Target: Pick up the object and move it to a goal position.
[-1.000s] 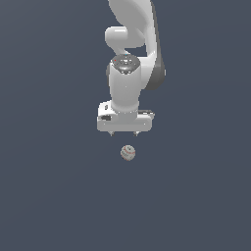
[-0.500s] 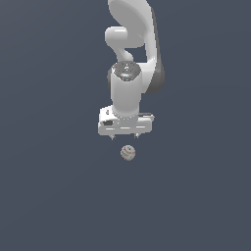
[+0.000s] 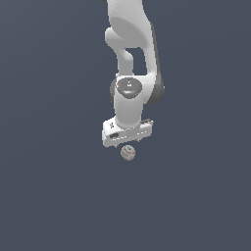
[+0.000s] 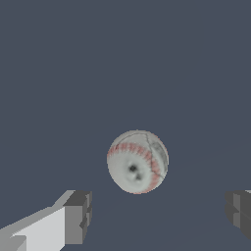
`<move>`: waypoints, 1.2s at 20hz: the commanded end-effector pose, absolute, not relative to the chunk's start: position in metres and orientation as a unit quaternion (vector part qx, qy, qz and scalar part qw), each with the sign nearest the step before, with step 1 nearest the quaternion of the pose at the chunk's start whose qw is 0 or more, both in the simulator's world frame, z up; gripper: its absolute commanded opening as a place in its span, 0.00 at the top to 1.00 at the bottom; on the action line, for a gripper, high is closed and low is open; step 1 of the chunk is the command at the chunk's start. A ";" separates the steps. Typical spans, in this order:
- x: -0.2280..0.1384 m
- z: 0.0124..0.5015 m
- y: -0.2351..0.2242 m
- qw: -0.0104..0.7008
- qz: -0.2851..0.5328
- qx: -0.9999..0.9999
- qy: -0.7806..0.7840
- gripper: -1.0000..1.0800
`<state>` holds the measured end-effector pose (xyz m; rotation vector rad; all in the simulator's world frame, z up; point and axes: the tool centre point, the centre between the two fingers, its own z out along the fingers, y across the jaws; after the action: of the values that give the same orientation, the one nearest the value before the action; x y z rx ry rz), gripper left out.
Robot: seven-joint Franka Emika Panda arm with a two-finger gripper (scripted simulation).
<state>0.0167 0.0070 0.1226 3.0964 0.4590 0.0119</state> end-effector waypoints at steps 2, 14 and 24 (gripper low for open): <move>0.019 0.110 0.010 0.003 0.002 0.984 0.177 0.04; 0.020 0.097 0.013 0.000 0.000 0.979 0.204 0.04; 0.019 0.054 0.013 0.000 0.000 0.978 0.206 0.04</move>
<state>0.0188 0.0133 0.0606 3.0743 0.6476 -0.0014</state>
